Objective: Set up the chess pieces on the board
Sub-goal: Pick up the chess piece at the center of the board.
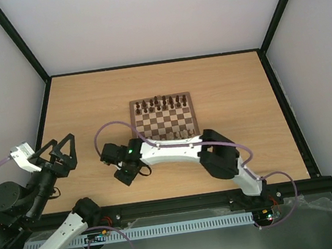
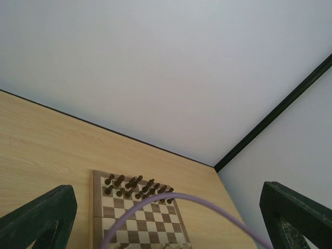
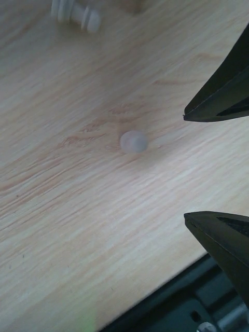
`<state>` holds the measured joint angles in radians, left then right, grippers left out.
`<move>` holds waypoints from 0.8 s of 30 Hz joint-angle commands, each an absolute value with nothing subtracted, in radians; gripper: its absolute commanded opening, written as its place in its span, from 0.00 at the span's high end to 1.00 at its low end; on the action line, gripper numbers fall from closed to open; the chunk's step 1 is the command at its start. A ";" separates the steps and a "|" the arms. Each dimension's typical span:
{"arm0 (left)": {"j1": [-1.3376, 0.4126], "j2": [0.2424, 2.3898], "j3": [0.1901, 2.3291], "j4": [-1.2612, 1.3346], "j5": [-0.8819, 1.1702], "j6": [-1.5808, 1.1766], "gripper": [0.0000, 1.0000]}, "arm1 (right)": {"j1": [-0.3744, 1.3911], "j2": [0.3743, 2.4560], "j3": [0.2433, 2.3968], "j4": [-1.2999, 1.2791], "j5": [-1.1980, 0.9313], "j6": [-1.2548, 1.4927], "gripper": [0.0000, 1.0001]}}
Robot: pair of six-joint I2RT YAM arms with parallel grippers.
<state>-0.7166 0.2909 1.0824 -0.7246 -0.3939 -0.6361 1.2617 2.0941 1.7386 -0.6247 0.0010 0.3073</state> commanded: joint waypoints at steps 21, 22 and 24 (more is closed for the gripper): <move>-0.712 0.234 1.092 -0.762 -0.413 -0.633 0.00 | 1.259 2.345 1.978 -0.788 0.066 0.305 0.66; -0.712 0.235 1.090 -0.762 -0.413 -0.633 0.00 | 1.259 2.347 1.979 -0.788 0.064 0.305 0.66; -0.712 0.235 1.086 -0.760 -0.413 -0.635 0.01 | 1.259 2.347 1.978 -0.788 0.060 0.305 0.66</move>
